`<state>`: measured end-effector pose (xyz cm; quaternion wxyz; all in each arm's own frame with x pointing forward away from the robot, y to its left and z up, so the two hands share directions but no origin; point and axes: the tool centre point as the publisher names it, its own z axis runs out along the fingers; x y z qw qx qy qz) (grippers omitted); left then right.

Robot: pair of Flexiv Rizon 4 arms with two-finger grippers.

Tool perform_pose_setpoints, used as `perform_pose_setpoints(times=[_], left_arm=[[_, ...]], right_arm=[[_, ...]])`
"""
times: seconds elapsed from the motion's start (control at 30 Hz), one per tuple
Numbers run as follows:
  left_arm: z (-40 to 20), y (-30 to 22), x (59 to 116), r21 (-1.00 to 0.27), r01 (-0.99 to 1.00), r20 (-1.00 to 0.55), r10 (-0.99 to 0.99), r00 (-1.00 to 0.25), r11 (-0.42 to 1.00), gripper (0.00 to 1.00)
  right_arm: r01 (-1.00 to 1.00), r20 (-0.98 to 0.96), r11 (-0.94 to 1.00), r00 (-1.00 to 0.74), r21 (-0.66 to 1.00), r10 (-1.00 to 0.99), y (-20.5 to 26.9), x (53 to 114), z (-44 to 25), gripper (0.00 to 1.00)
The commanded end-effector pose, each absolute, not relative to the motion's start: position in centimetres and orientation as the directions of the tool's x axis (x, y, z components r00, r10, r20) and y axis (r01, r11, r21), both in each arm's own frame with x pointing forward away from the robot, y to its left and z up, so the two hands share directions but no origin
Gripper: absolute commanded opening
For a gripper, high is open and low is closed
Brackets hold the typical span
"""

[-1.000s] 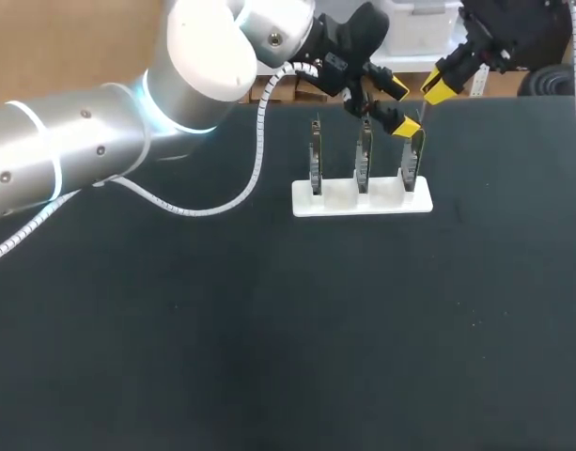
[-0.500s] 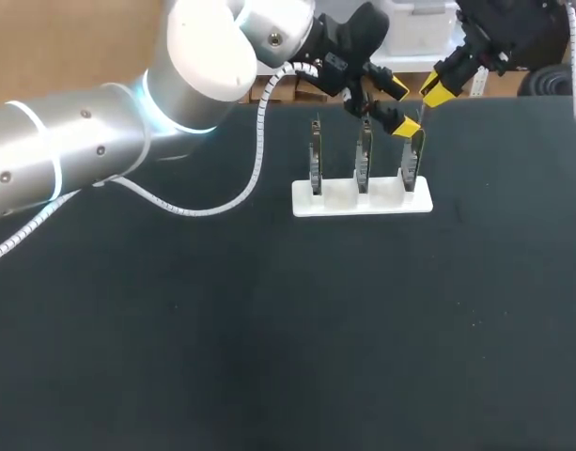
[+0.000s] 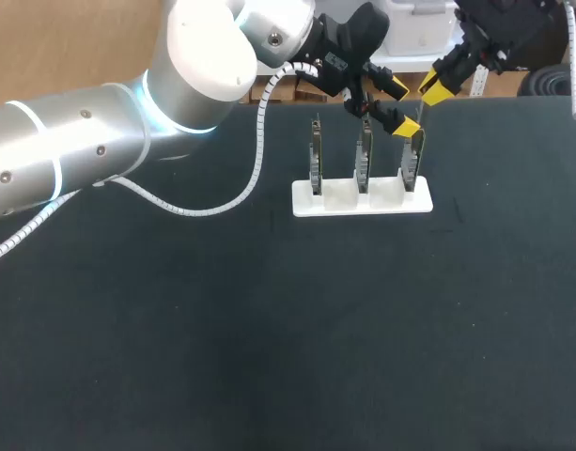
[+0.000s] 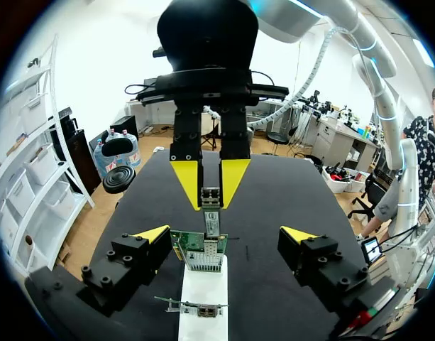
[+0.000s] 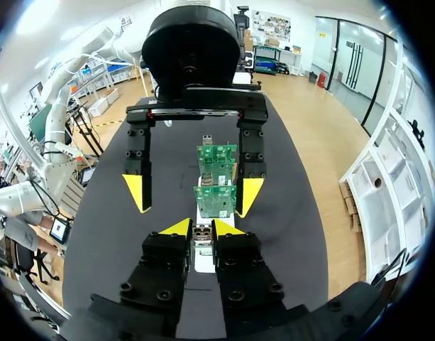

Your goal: Pick up the optical module with the left hand, and insert it into the network port with the right hand.

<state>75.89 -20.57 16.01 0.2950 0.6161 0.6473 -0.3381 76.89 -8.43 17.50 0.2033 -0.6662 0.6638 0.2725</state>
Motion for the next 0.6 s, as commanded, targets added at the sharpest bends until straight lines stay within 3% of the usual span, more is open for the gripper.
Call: perform_pose_setpoints(times=[0.03, 0.6], left_arm=[[16.02, -20.65, 76.09, -0.077, 0.997, -0.796, 0.601, -0.067, 0.009, 1.00], [16.02, -20.65, 76.09, -0.077, 0.997, -0.796, 0.601, -0.067, 0.009, 1.00]], right_arm=[[-0.994, -0.627, -0.046, -0.025, 0.096, -0.778, -8.18, 77.28, 17.44, 0.00], [-0.994, -0.615, -0.041, -0.028, 0.099, -0.788, -8.54, 77.24, 17.33, 0.00]])
